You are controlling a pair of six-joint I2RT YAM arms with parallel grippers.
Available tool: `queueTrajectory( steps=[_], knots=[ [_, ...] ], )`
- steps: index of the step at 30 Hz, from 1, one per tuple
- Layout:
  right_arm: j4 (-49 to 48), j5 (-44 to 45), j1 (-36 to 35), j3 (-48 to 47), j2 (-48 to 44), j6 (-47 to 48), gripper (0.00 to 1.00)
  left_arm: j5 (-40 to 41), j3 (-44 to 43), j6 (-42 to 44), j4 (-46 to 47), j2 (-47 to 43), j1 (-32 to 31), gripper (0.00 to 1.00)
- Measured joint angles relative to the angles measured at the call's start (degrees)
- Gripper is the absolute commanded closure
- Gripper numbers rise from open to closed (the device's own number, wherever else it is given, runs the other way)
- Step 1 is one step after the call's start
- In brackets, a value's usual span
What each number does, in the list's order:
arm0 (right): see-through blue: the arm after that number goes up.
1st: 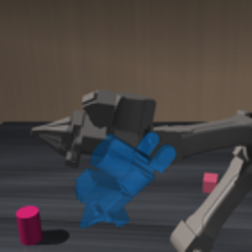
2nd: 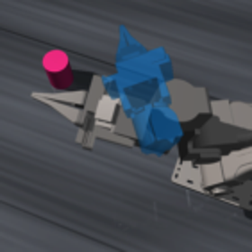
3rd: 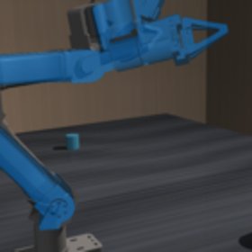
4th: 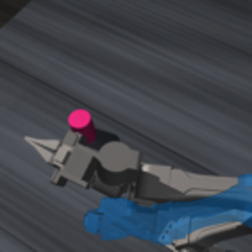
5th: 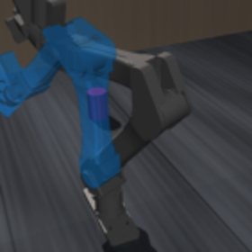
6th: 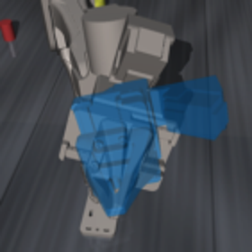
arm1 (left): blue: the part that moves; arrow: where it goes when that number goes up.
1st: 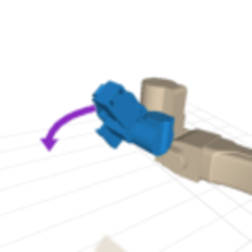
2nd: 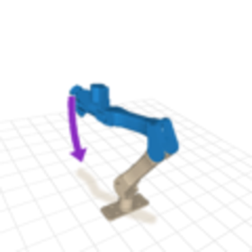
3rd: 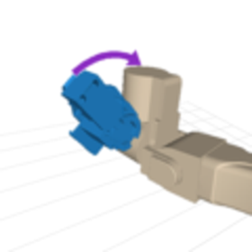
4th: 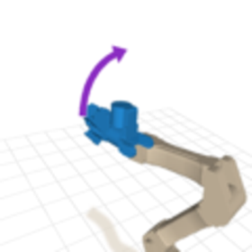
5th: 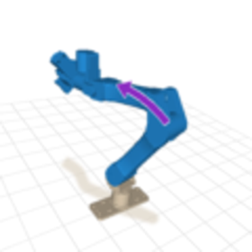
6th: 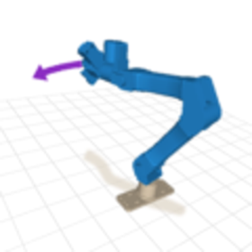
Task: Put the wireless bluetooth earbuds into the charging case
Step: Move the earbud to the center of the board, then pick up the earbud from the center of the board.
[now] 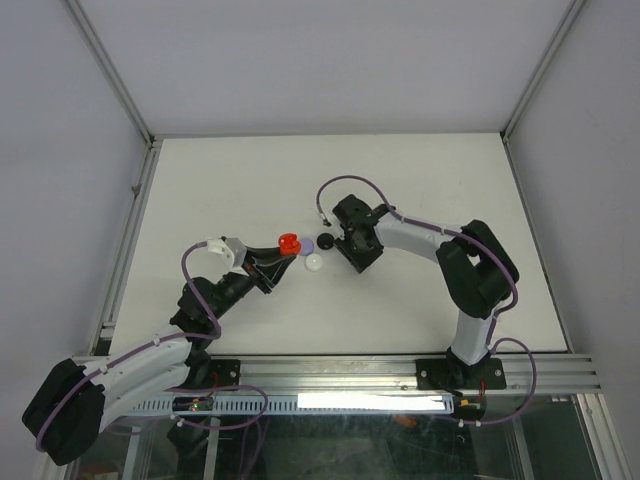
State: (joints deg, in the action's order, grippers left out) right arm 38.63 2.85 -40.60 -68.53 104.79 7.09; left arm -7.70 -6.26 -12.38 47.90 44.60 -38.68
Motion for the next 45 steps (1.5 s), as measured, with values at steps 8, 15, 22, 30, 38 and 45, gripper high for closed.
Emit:
queueTrajectory(
  steps=[8, 15, 22, 30, 38, 45],
  knots=[
    [-0.7, 4.2, 1.1, 0.0, 0.0, 0.1, 0.61, 0.0, 0.0, 0.0, -0.1, 0.0, 0.0, 1.00],
    [-0.9, 9.8, 3.4, 0.0, 0.1, 0.1, 0.58, 0.2, 0.0, 0.0, -0.8, -0.5, 0.0, 1.00],
    [-0.8, 12.7, 4.7, 0.0, 0.1, -1.1, 0.56, 0.2, 0.0, 0.0, -1.6, -0.5, 0.0, 1.00],
    [-0.9, 12.5, 6.1, 0.1, -1.4, -8.8, 0.52, 0.2, 0.0, 0.0, -1.6, -0.5, 0.0, 1.00],
    [-4.6, 9.7, 6.4, 1.8, -8.6, -18.0, 0.54, 0.1, 0.0, 0.0, -1.6, 0.1, 0.0, 1.00],
    [-8.0, 8.2, 6.4, 4.7, -8.5, -22.3, 0.60, 0.1, -0.4, 0.0, -1.6, 0.5, 0.0, 1.00]
  ],
)
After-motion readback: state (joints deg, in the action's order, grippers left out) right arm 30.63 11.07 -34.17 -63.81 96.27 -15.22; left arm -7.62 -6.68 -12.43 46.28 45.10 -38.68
